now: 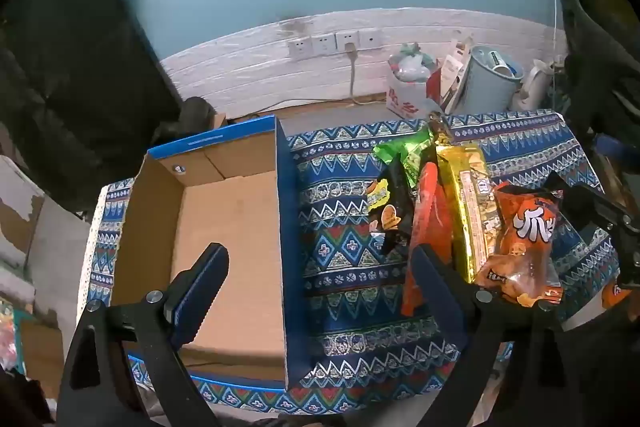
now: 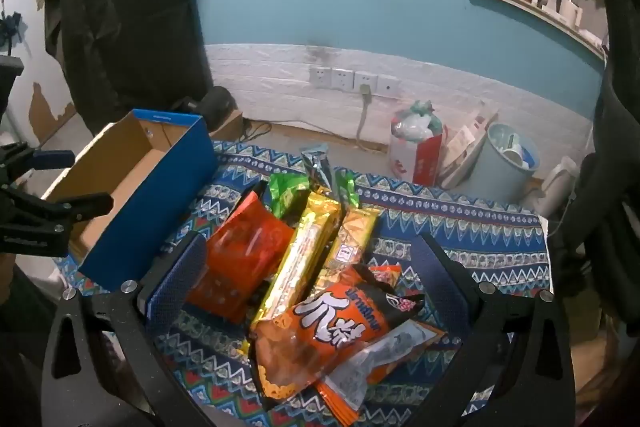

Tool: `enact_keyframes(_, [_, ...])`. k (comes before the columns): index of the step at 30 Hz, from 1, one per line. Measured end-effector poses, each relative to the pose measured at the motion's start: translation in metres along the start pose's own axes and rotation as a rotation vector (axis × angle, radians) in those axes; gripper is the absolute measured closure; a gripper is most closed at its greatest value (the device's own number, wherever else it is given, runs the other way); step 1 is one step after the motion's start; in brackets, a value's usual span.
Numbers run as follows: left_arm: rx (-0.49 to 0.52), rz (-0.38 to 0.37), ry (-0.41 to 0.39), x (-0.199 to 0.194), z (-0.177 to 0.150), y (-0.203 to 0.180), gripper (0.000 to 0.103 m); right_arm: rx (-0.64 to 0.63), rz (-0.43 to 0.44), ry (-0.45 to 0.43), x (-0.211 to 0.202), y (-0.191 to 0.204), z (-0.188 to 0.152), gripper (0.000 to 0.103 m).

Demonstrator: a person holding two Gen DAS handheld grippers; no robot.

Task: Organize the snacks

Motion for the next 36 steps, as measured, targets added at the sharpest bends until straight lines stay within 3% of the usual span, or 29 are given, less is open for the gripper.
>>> enact_keyframes(36, [0.007, -0.003, 0.010, 0.0063, -0.0011, -0.0017, 0.009, 0.005, -0.012, 0.031, 0.0009, -0.0079, -0.0030, 0.003])
Point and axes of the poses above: each gripper's, at about its wrist camera, not at the fingertips, and x roughly the way its jaws point, y to its left, z to its top, the point moved 4 cm from there along x, roughly the way its jaws point, and after that the axes turned 12 degrees about x, right-handed, at the moved point
